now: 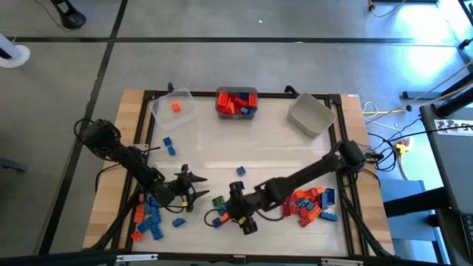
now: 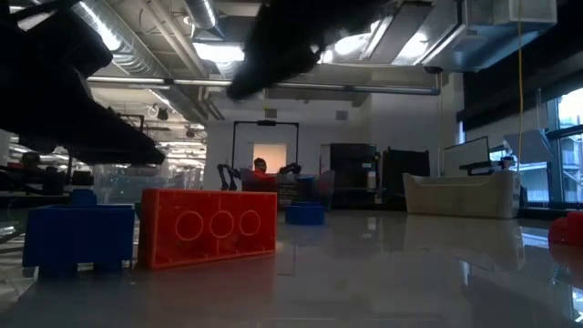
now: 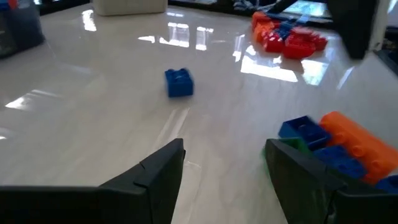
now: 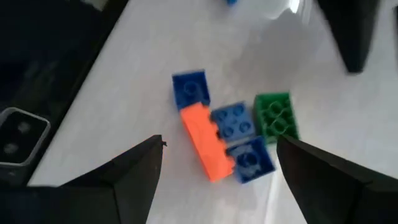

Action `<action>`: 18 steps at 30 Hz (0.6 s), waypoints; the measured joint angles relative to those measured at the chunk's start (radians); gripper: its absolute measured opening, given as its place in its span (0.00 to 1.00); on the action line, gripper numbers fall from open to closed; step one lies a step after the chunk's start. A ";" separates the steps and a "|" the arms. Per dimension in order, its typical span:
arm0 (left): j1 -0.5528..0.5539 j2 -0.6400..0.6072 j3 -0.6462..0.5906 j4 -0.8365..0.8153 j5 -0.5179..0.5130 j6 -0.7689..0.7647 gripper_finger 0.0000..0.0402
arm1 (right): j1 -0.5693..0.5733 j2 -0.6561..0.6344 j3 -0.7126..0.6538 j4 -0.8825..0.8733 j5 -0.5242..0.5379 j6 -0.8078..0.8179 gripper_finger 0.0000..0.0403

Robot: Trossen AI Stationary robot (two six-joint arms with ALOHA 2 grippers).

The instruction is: Sort blocks by size

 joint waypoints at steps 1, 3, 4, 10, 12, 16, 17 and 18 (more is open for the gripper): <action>0.000 0.000 0.009 0.000 0.005 0.012 0.53 | 0.008 0.013 0.000 0.012 0.002 0.016 0.78; 0.000 0.000 0.031 0.000 0.029 0.043 0.53 | 0.022 0.033 0.000 0.035 0.003 0.034 0.78; 0.000 0.000 0.046 -0.002 0.049 0.061 0.53 | 0.029 0.045 0.000 0.053 0.006 0.037 0.78; -0.006 0.000 0.157 -0.095 0.144 0.140 0.53 | 0.047 0.088 0.001 0.145 0.029 0.014 0.78; -0.007 0.000 0.200 -0.183 0.160 0.129 0.53 | 0.045 0.097 0.000 0.135 0.033 0.013 0.78; -0.011 0.000 0.253 -0.316 0.162 0.085 0.53 | 0.041 0.115 -0.001 0.125 0.043 -0.009 0.78; -0.012 0.000 0.256 -0.327 0.162 0.078 0.53 | 0.041 0.119 0.001 0.132 0.044 -0.013 0.78; -0.012 0.000 0.256 -0.336 0.162 0.074 0.53 | 0.041 0.121 0.001 0.119 0.044 -0.017 0.78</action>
